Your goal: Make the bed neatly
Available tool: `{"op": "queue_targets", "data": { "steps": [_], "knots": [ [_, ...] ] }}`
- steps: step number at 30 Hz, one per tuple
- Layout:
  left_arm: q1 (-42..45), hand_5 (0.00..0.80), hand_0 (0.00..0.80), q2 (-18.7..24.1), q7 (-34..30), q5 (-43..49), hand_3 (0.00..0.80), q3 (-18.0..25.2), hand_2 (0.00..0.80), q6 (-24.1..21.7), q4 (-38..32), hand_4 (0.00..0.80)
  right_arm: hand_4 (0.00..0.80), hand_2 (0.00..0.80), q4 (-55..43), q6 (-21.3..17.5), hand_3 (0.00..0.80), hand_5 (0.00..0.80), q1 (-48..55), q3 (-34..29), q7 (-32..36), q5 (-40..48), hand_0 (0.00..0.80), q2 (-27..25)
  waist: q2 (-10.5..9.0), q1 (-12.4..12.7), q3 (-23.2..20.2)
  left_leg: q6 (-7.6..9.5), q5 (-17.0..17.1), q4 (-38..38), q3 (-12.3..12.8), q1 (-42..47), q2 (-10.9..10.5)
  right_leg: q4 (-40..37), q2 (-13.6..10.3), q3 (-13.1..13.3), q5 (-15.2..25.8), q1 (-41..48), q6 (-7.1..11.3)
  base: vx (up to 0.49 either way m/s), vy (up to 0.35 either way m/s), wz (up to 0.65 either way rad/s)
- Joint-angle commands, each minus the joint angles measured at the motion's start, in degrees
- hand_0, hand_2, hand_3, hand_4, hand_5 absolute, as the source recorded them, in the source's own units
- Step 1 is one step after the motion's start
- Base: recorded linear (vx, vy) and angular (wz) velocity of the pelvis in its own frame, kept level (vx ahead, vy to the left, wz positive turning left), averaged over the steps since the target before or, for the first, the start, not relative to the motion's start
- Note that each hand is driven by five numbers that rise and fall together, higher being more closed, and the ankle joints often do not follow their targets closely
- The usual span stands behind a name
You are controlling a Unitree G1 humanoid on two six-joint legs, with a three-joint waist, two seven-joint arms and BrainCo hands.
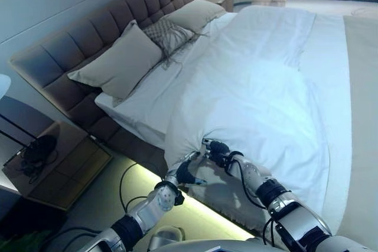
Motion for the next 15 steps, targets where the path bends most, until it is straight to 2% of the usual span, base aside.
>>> {"op": "queue_targets", "data": {
  "steps": [1, 5, 10, 15],
  "knots": [
    [-7.4, 0.000, 0.000, 0.4, 5.1, 5.7, 0.000, -0.9, 0.000, 2.0, -6.2, 0.000, 0.800, 0.800, -7.3, -1.6, 0.800, 0.800, -6.0, -1.4, 1.5, 4.7, 0.800, 6.2, -2.90, 1.0, 4.0, 2.46, -2.1, 5.5, -1.7, -2.2, 0.7, -28.5, -4.3, -5.3, 30.0, 11.0, 6.83, -0.004, -0.029, -0.07],
    [-6.1, 0.000, 0.000, 1.0, 9.3, 5.0, 0.000, 0.4, 0.000, 2.8, -5.9, 0.000, 0.800, 0.800, -7.9, -1.6, 0.800, 0.800, -5.6, -1.8, 1.0, 6.0, 0.800, 5.4, -2.75, 1.3, 4.3, 2.21, -2.0, 5.8, -1.6, -2.4, 1.0, -28.6, -4.3, -5.8, 29.8, 11.3, 6.66, -0.001, -0.004, -0.01],
    [-3.8, 0.000, 0.000, 2.8, 10.7, 4.8, 0.000, 3.0, 0.000, 0.9, -5.3, 0.000, 0.800, 0.800, -8.8, -2.7, 0.800, 0.800, -4.1, -2.8, 1.1, 6.2, 0.800, 4.3, -2.90, 2.2, 4.7, 1.87, -2.1, 6.5, -1.9, -2.7, 1.4, -28.5, -4.6, -6.5, 30.0, 11.5, 6.57, -0.005, -0.013, 0.04],
    [-1.4, 0.000, 0.000, 4.7, 10.4, 2.4, 0.000, 5.1, 0.000, -3.9, -3.4, 0.000, 0.800, 0.800, -8.6, -3.3, 0.800, 0.800, -3.9, -3.6, 0.8, 6.9, 0.800, 3.3, -2.82, 2.7, 4.8, 1.82, -2.0, 6.7, -2.2, -2.5, 1.4, -27.9, -4.8, -6.8, 29.8, 11.8, 6.46, 0.009, 0.003, 0.02]
  ]
}}
